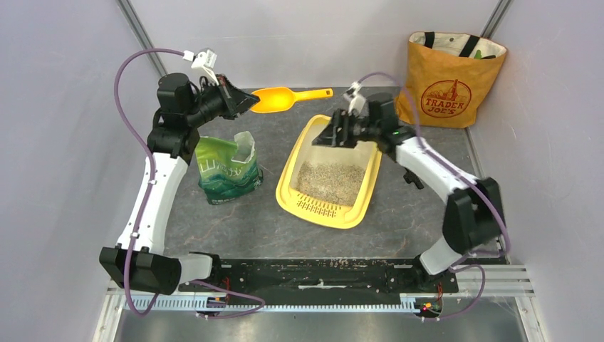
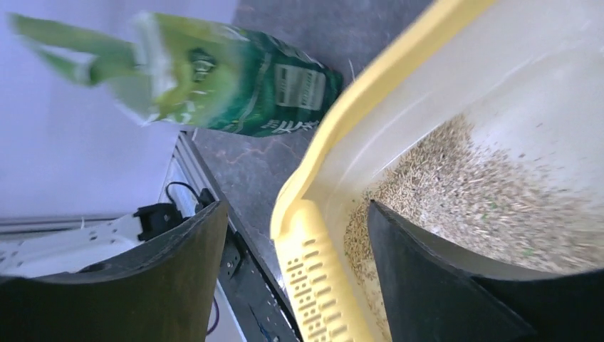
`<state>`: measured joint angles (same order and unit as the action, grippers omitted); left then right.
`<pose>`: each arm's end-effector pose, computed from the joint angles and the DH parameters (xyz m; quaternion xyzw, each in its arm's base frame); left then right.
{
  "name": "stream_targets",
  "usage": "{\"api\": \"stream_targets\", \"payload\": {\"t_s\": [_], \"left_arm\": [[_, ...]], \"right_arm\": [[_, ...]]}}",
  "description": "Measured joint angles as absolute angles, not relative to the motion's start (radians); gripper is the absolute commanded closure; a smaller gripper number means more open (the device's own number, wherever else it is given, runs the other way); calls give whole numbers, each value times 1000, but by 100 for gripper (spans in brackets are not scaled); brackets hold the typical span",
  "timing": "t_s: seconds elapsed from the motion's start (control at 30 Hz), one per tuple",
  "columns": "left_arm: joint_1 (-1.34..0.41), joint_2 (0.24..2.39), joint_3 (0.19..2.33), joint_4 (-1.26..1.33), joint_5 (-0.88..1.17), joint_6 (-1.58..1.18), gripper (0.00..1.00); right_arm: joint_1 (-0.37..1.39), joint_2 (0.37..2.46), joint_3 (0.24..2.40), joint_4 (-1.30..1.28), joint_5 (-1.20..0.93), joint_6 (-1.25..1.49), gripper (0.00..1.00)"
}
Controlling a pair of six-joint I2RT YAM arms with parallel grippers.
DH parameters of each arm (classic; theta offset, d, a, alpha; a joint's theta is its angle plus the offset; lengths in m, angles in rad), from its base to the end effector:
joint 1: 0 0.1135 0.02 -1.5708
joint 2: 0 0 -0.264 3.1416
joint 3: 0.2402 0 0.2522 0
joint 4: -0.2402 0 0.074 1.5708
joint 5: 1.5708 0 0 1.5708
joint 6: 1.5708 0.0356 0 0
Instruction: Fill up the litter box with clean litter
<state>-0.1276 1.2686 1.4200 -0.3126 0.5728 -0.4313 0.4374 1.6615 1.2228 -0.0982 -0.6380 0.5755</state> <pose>0.2724 -0.0544 0.4451 0.0704 0.7500 -0.3783 0.5380 0.3346 0.1799 0.2742 -0.0977 0.8342 0.4661 0.2781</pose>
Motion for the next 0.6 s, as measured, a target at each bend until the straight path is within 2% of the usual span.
{"api": "stream_targets", "payload": {"t_s": [0.23, 0.4, 0.5, 0.6], "left_arm": [[-107, 1253, 1374, -241, 709, -432, 98], [-106, 1250, 1348, -193, 817, -447, 98], [-106, 1250, 1317, -104, 890, -505, 98], [-106, 1250, 1275, -15, 938, -573, 98]], "right_arm": [[198, 1422, 1317, -299, -853, 422, 5], [159, 1342, 1343, -410, -924, 392, 3], [165, 1336, 1364, -387, -978, 450, 3], [166, 1342, 1358, -251, -1028, 606, 3]]}}
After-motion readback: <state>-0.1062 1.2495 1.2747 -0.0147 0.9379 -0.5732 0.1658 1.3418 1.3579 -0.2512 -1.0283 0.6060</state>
